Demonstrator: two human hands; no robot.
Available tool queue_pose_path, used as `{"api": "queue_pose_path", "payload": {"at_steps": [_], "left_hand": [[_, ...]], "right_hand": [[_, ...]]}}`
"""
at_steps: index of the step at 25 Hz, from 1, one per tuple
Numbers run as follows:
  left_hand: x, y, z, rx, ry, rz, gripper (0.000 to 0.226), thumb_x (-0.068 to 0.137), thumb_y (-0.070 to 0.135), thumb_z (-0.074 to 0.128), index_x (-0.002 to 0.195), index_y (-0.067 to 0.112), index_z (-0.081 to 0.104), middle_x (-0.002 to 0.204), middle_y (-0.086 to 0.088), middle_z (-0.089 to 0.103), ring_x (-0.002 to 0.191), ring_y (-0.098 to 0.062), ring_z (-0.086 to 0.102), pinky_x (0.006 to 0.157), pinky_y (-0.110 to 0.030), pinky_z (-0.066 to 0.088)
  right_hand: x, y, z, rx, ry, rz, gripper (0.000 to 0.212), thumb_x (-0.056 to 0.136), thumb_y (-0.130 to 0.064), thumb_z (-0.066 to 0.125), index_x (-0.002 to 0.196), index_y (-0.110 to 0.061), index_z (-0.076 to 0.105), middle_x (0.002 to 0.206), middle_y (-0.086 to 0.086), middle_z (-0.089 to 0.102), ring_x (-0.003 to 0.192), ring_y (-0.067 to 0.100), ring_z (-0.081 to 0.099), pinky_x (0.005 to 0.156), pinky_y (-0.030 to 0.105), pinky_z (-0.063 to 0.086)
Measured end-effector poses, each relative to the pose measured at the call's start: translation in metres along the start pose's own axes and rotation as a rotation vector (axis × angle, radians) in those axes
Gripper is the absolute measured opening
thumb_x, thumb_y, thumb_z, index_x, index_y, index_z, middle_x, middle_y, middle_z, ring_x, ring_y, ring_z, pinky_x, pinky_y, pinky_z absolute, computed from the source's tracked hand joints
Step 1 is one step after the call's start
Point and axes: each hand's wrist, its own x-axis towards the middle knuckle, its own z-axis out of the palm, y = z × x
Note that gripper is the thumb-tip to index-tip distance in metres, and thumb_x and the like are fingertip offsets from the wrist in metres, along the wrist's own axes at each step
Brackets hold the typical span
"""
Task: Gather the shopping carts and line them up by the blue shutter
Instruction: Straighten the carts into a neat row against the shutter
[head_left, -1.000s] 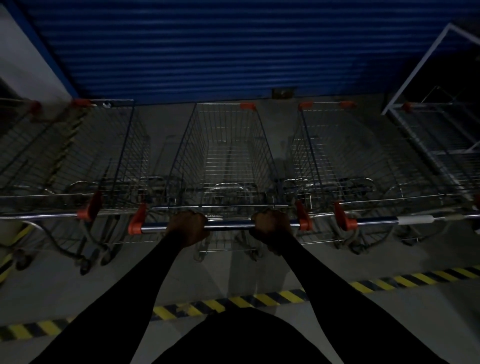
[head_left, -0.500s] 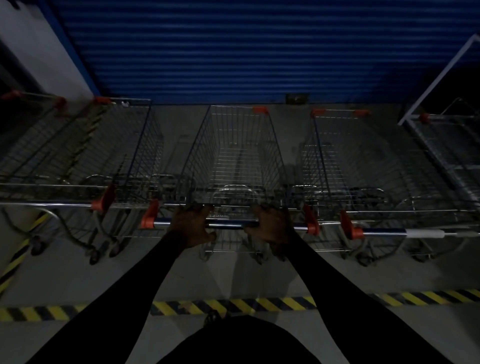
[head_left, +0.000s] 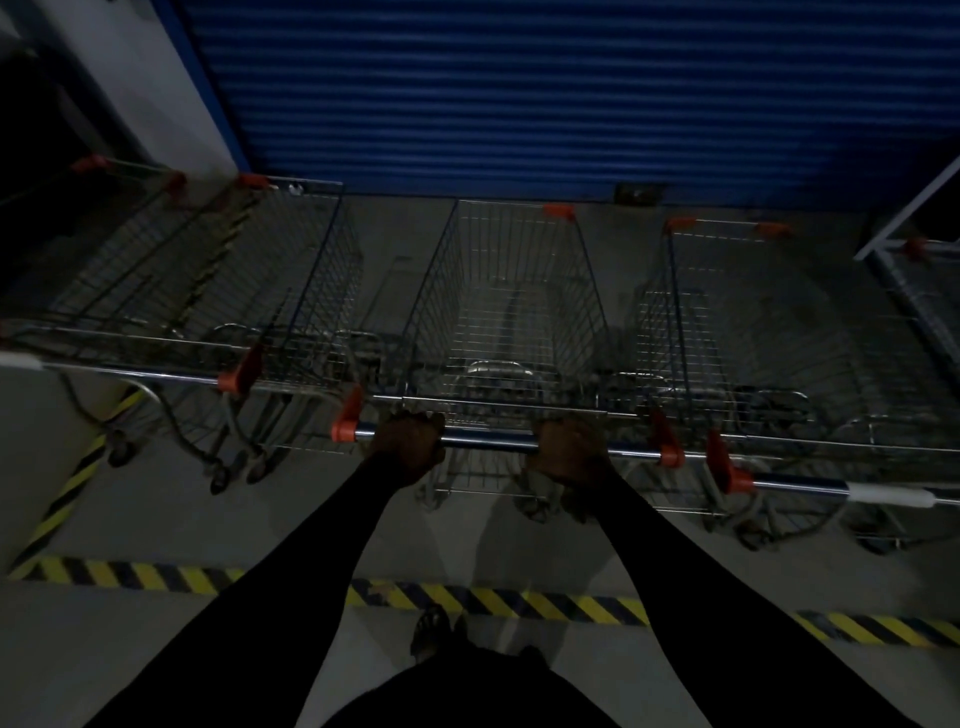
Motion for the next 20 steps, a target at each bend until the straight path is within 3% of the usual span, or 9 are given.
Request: {"api": "queue_pose_path", "payload": {"at_steps": [4, 6, 8, 10, 13, 15, 19, 20], "left_hand": [[0.001, -0.011, 0.006, 0.025, 0.026, 0.063, 0.038, 0.055, 0.023, 0.083, 0.085, 0.008, 0.065, 0.065, -0.012, 0.066, 0.057, -0.033, 0.065, 0.055, -0.037, 0.052], [0.003, -0.018, 0.004, 0.051, 0.047, 0.057, 0.040, 0.050, 0.026, 0.087, 0.080, 0.007, 0.068, 0.059, -0.011, 0.065, 0.050, -0.031, 0.063, 0.049, -0.034, 0.050], [0.005, -0.023, 0.004, 0.066, 0.074, 0.047, 0.032, 0.059, 0.034, 0.077, 0.075, 0.007, 0.069, 0.055, -0.010, 0.063, 0.046, -0.031, 0.061, 0.046, -0.033, 0.049], [0.004, -0.030, 0.002, 0.073, 0.100, 0.067, 0.033, 0.062, 0.040, 0.060, 0.070, 0.010, 0.067, 0.052, -0.009, 0.061, 0.042, -0.029, 0.059, 0.044, -0.031, 0.049], [0.000, -0.039, 0.001, 0.051, 0.070, 0.055, 0.030, 0.055, 0.037, 0.060, 0.067, 0.010, 0.067, 0.050, -0.009, 0.060, 0.040, -0.029, 0.058, 0.042, -0.032, 0.049], [-0.001, -0.041, -0.001, 0.056, 0.035, 0.025, 0.033, 0.062, 0.038, 0.052, 0.070, 0.011, 0.069, 0.053, -0.010, 0.062, 0.045, -0.031, 0.060, 0.046, -0.033, 0.050], [-0.001, -0.051, -0.008, 0.051, -0.054, -0.092, 0.031, 0.080, 0.036, 0.058, 0.097, 0.012, 0.068, 0.085, -0.014, 0.069, 0.081, -0.036, 0.066, 0.076, -0.037, 0.048], [-0.003, -0.054, -0.008, 0.056, -0.054, -0.087, 0.032, 0.079, 0.038, 0.056, 0.092, 0.012, 0.068, 0.080, -0.014, 0.069, 0.076, -0.035, 0.067, 0.074, -0.038, 0.050]], "right_hand": [[-0.007, 0.034, 0.006, -0.171, 0.103, -0.009, 0.035, 0.076, -0.046, 0.053, 0.096, -0.020, 0.067, 0.091, 0.003, 0.071, 0.092, 0.026, 0.066, 0.075, 0.033, 0.050], [-0.006, 0.034, 0.008, -0.156, 0.127, -0.003, 0.034, 0.072, -0.044, 0.051, 0.083, -0.018, 0.068, 0.076, 0.003, 0.070, 0.076, 0.026, 0.068, 0.065, 0.030, 0.051], [-0.004, 0.031, 0.017, -0.062, 0.170, -0.003, 0.036, 0.066, -0.044, 0.043, 0.066, -0.015, 0.064, 0.059, 0.005, 0.063, 0.058, 0.028, 0.064, 0.054, 0.031, 0.050], [-0.001, 0.027, 0.023, -0.027, 0.198, -0.021, 0.028, 0.067, -0.041, 0.047, 0.063, -0.017, 0.060, 0.056, 0.005, 0.060, 0.054, 0.029, 0.061, 0.050, 0.032, 0.047], [0.000, 0.020, 0.027, -0.062, 0.338, -0.088, 0.015, 0.066, -0.033, 0.059, 0.061, -0.019, 0.056, 0.055, 0.002, 0.055, 0.054, 0.027, 0.057, 0.049, 0.030, 0.042], [0.004, 0.015, 0.027, -0.074, 0.415, -0.117, 0.015, 0.064, -0.032, 0.062, 0.059, -0.019, 0.056, 0.053, 0.000, 0.053, 0.053, 0.025, 0.056, 0.048, 0.028, 0.040], [0.008, 0.005, 0.034, -0.071, 0.509, -0.174, 0.015, 0.070, -0.031, 0.060, 0.063, -0.018, 0.057, 0.056, 0.002, 0.054, 0.054, 0.027, 0.057, 0.048, 0.032, 0.046], [0.009, 0.002, 0.036, -0.070, 0.526, -0.179, 0.015, 0.073, -0.031, 0.058, 0.064, -0.018, 0.057, 0.057, 0.002, 0.054, 0.055, 0.027, 0.056, 0.049, 0.033, 0.045]]}}
